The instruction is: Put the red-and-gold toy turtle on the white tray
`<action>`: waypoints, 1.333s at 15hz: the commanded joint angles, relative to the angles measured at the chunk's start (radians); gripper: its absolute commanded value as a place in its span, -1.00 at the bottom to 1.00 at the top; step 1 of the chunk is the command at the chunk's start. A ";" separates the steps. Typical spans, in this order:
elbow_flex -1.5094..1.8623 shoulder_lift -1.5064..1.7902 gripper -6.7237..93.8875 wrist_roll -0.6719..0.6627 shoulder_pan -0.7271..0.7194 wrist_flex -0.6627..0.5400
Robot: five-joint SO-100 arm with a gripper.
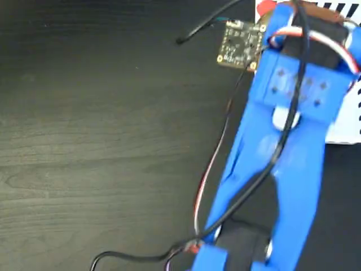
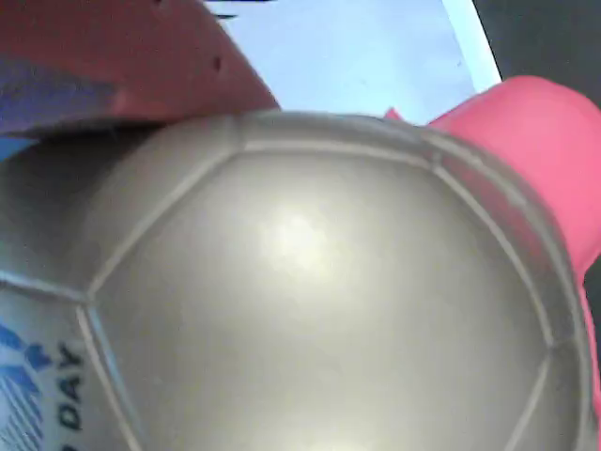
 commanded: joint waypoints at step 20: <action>-0.267 -0.399 -0.37 -0.018 0.156 -0.117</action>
